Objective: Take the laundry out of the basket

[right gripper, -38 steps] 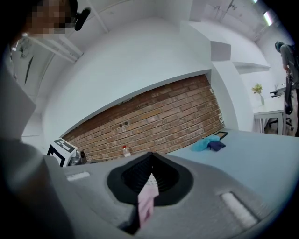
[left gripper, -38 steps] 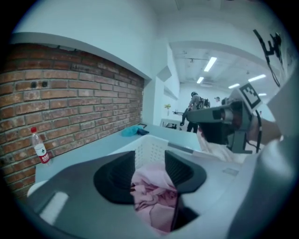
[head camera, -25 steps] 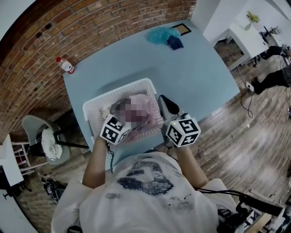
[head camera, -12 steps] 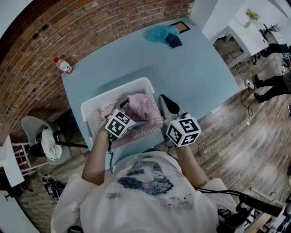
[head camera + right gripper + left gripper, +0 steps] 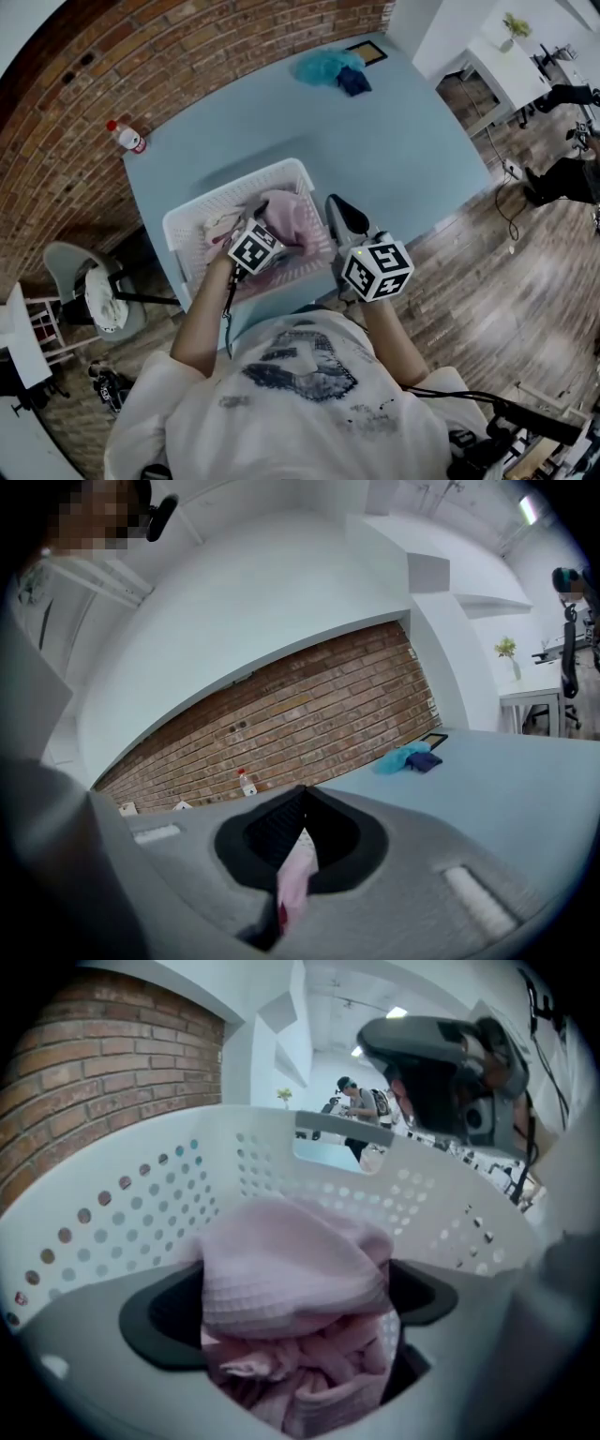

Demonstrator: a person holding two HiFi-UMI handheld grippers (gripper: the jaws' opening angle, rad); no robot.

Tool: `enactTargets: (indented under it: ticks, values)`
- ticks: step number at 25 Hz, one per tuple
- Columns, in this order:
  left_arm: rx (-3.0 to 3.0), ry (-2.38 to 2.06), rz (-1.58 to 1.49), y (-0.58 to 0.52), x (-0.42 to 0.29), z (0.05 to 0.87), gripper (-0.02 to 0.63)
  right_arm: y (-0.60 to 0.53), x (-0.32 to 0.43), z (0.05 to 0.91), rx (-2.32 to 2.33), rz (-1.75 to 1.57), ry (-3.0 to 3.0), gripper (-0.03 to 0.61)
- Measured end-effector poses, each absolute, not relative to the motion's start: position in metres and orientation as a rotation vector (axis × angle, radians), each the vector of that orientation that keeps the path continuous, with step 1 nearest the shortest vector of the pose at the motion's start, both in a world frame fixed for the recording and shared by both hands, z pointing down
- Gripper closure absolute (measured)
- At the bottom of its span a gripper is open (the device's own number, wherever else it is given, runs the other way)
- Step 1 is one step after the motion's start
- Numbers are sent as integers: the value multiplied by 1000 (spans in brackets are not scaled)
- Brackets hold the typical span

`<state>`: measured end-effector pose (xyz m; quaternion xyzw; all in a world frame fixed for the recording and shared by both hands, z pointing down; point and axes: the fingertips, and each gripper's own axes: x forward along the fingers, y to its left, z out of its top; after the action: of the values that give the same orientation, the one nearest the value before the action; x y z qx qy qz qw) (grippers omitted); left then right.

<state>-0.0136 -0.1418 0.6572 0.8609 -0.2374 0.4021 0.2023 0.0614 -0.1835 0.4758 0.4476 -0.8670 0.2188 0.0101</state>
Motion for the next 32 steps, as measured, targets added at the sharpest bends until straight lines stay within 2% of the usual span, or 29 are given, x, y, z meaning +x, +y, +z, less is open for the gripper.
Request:
enactTargets:
  ticks: [10, 13, 15, 18, 26, 29, 32]
  values:
    - [2327, -635, 1180, -146, -11, 682, 32, -181, 73, 480, 1418, 720, -2698, 581]
    - [2311, -669, 1281, -156, -19, 691, 56, -181, 75, 482, 1422, 726, -2696, 581]
    - [2302, -698, 1341, -162, -25, 693, 96, -180, 76, 483, 1423, 731, -2696, 581]
    - [2292, -692, 1377, -163, -26, 695, 198, -180, 80, 483, 1433, 741, -2693, 581]
    - [2352, -706, 1400, -160, -32, 682, 404, -161, 74, 478, 1465, 771, -2678, 580]
    - [2379, -726, 1397, -160, -33, 679, 448, -152, 71, 479, 1481, 772, -2673, 580]
    - [2379, -745, 1364, -157, -35, 675, 466, -142, 72, 478, 1508, 779, -2661, 581]
